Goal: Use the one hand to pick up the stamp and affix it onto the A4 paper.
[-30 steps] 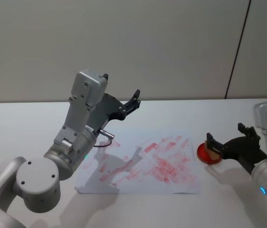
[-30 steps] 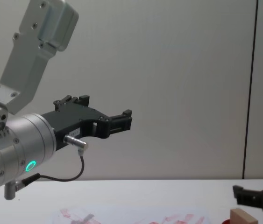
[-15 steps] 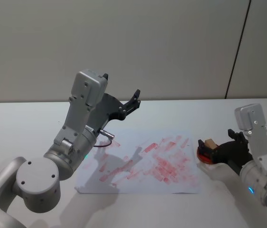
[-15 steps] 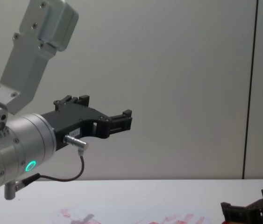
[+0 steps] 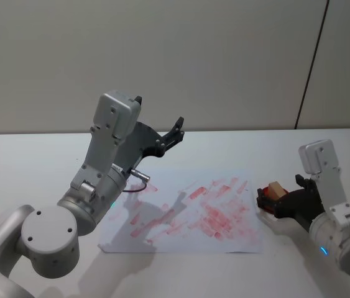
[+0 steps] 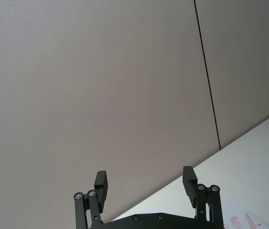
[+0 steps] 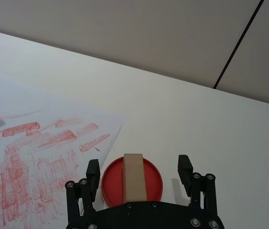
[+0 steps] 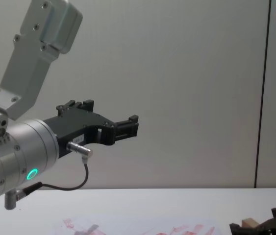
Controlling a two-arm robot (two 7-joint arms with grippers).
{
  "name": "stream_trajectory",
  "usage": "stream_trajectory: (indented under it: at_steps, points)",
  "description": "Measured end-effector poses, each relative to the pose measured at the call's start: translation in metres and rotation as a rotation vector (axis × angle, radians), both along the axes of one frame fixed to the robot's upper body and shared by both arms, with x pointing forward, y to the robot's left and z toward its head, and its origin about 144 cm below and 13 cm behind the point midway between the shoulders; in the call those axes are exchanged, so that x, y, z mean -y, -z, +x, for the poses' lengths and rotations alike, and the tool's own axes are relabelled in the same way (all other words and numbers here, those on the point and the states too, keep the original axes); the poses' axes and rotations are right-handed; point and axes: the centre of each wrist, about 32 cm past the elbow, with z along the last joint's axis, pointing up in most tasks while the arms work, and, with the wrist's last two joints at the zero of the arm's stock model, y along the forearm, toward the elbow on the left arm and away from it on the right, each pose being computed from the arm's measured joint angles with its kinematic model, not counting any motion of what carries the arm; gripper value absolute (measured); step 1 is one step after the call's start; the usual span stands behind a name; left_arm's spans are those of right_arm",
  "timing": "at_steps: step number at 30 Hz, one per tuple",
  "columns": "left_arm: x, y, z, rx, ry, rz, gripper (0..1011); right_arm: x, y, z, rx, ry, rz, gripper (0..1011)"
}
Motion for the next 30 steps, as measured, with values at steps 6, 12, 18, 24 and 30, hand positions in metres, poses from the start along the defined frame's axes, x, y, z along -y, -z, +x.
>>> stream_trajectory:
  at_steps: [6,12,18,24,30]
  points:
    - [0.0000,0.0000,0.0000,0.000,0.000,0.000,1002,-0.0009,0.0016,0.0007,-0.007,0.000,-0.006,1001]
    - [0.0000,0.0000,0.0000,0.000,0.000,0.000,1001,-0.0014,0.0027,0.0013,-0.012,0.000,-0.011,863]
    - [0.0000,0.0000,0.0000,0.000,0.000,0.000,1001,-0.0018,0.0034,0.0016,-0.015,-0.001,-0.014,705]
    - [0.0000,0.0000,0.0000,0.000,0.000,0.000,1001,-0.0019,0.0040,0.0017,-0.017,0.000,-0.016,485]
    - [0.0000,0.0000,0.0000,0.000,0.000,0.000,1001,-0.0020,0.0041,0.0019,-0.017,0.000,-0.017,321]
